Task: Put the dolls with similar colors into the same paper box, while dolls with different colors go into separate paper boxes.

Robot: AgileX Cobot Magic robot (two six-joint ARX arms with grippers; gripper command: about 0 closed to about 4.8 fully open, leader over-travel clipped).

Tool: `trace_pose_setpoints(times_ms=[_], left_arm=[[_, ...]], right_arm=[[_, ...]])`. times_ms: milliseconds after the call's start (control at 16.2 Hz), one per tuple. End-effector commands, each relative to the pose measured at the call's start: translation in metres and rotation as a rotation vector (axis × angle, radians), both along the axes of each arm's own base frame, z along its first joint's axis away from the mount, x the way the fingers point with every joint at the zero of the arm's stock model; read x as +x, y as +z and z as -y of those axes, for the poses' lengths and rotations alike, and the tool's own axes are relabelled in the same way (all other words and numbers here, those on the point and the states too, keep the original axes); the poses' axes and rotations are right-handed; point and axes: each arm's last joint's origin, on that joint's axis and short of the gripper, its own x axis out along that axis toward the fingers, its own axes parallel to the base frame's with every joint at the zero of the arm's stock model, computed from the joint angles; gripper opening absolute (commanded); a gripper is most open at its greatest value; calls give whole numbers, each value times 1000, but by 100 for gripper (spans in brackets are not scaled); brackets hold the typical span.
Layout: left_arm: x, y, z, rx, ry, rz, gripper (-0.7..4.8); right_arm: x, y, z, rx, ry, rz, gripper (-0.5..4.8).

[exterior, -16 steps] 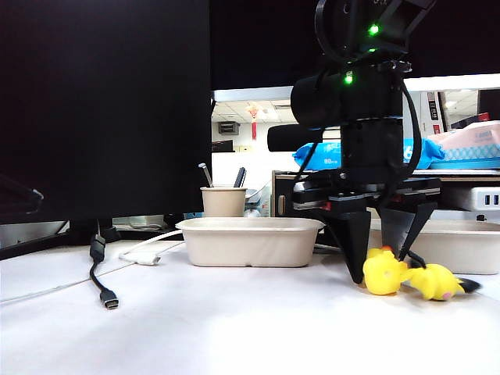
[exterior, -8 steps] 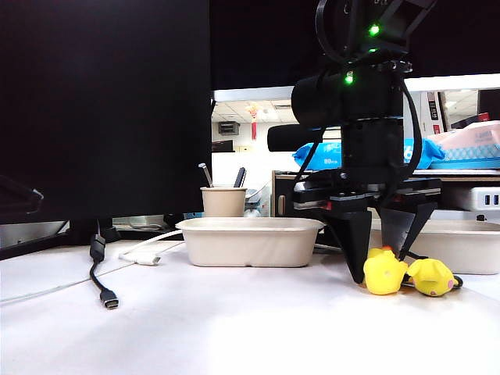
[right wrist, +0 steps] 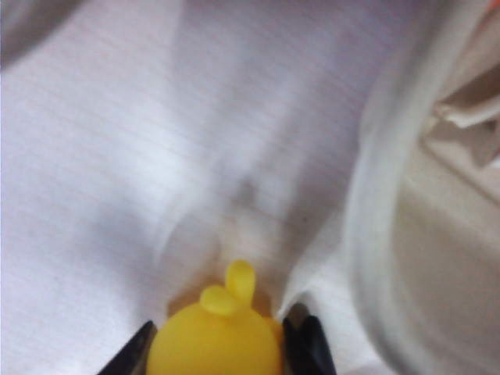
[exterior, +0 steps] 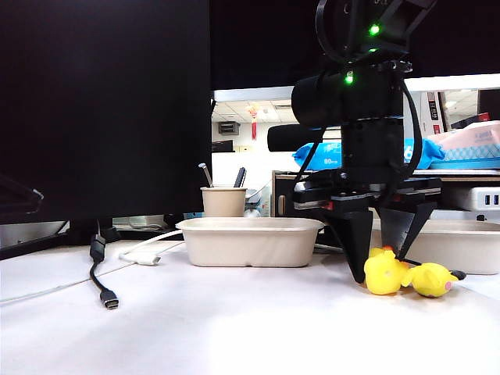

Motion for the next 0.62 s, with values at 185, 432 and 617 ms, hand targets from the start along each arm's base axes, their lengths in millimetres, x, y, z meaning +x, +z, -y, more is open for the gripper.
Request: trace_pose_setpoints(times_ms=[185,432,617], left_arm=[[0,2,0,-12,-2,10,-5],[1,3,-1,-24,10,24,-5],[1,7,-6,-56,47,61,-5]], right_arm=[[-1,11,0,24,0,31,198],[-5,31,2,82,4,75,198],[-6,41,1,138,10,114,198]])
